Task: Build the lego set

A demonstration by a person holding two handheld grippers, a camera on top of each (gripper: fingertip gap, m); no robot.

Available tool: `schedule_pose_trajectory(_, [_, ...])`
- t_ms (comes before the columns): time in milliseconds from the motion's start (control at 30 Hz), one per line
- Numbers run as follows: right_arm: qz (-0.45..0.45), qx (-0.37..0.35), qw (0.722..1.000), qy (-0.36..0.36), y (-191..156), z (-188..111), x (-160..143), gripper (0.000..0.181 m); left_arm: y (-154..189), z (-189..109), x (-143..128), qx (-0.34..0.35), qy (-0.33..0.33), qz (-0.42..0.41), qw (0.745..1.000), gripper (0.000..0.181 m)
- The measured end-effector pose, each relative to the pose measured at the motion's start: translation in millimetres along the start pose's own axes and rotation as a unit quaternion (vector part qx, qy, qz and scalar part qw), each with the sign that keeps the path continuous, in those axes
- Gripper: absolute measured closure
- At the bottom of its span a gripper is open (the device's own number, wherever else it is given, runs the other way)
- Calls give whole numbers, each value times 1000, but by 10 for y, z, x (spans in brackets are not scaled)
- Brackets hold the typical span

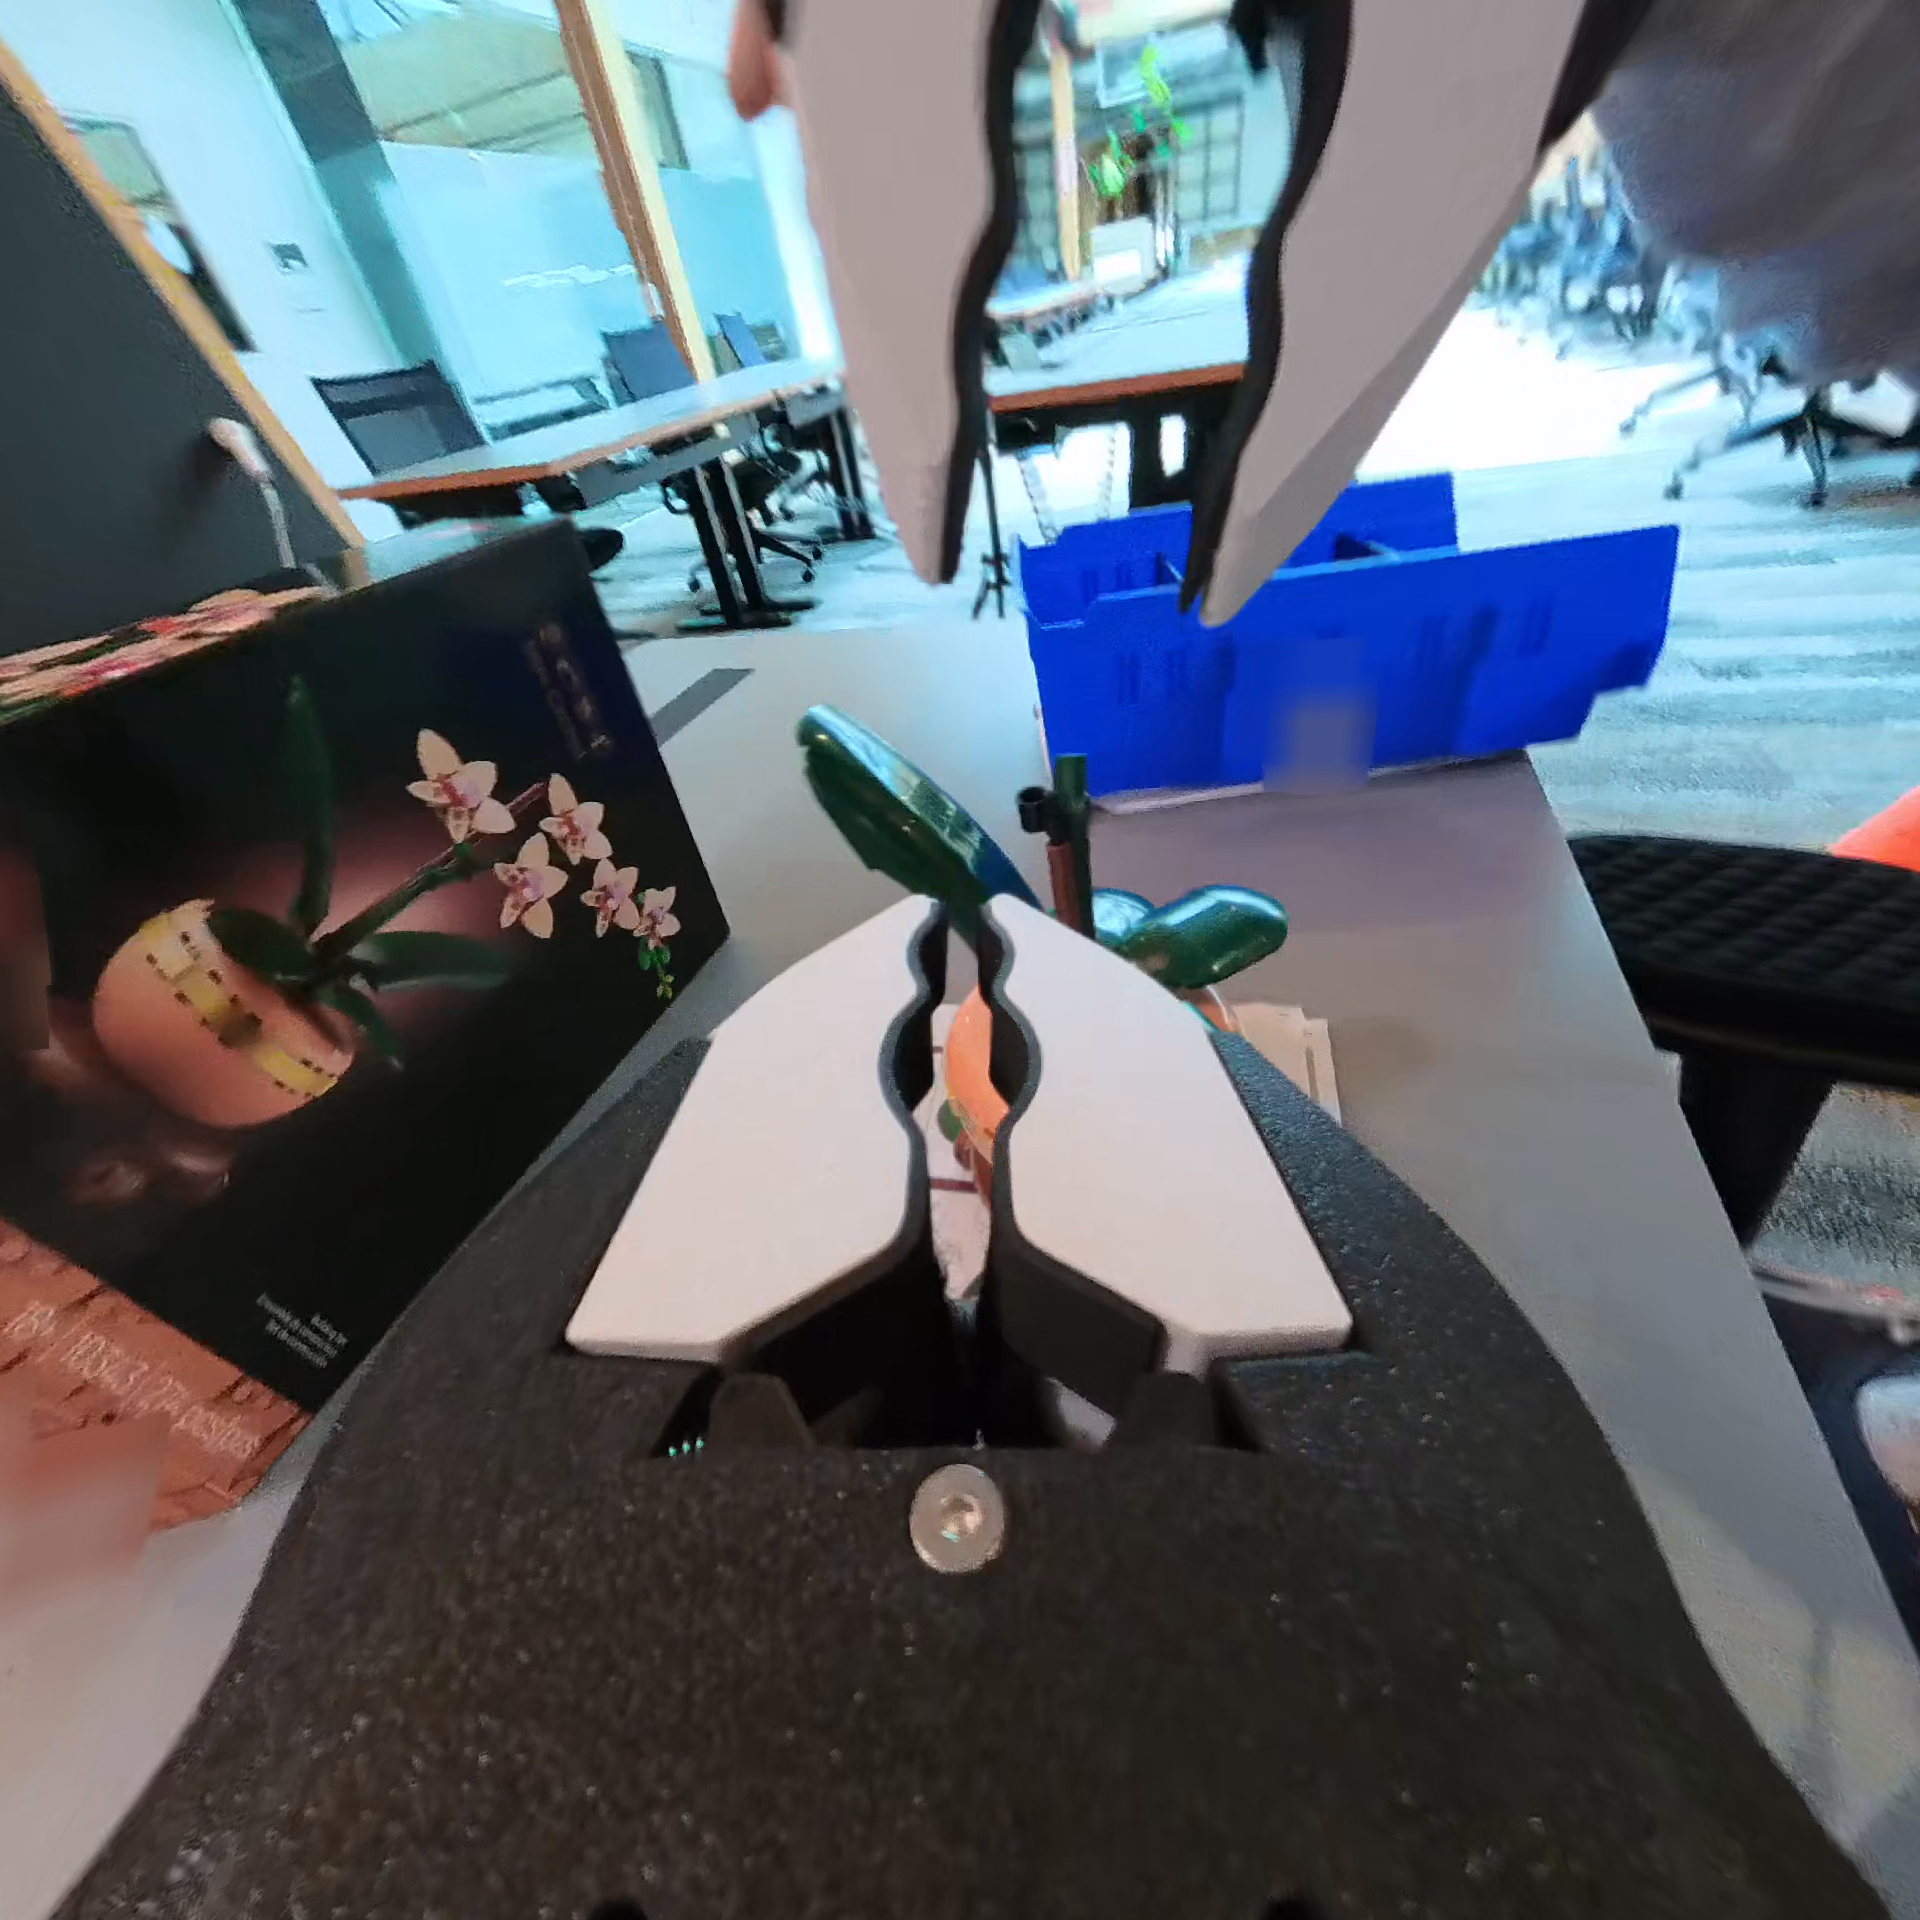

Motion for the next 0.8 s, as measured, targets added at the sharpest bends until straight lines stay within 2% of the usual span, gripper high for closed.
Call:
schedule_pose_trajectory(133, [77,-95,986,112,-115,-222,-130,146,26,-74,104,-4,29,8,1000,175])
schedule_pose_trajectory(200, [111,-137,966,187,-215,-317,-164,150,50,-98,155,-1,47,21,999,173])
schedule_pose_trajectory(333, [150,-214,929,263,-419,-313,-318,155,88,-94,150,4,27,39,999,172])
schedule_pose_trajectory(433, [178,-209,912,304,-564,-128,-407,157,129,-36,52,-13,-5,32,999,173])
schedule_pose_trajectory(633, [220,-179,905,317,-675,318,-592,161,190,132,-80,-38,-40,51,997,173])
schedule_pose_trajectory(800, [238,-170,889,353,-625,448,-702,164,150,254,-35,-48,-58,58,995,173])
Point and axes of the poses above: each gripper's, where its closed fingertips meet, z out along the fingers, x out of its top, y = z × x across the jaws, the point moved 5 cm from there along -z, back along the fingers, and after that the axes turned 13 degrees about -z, right-handed, at the moved point
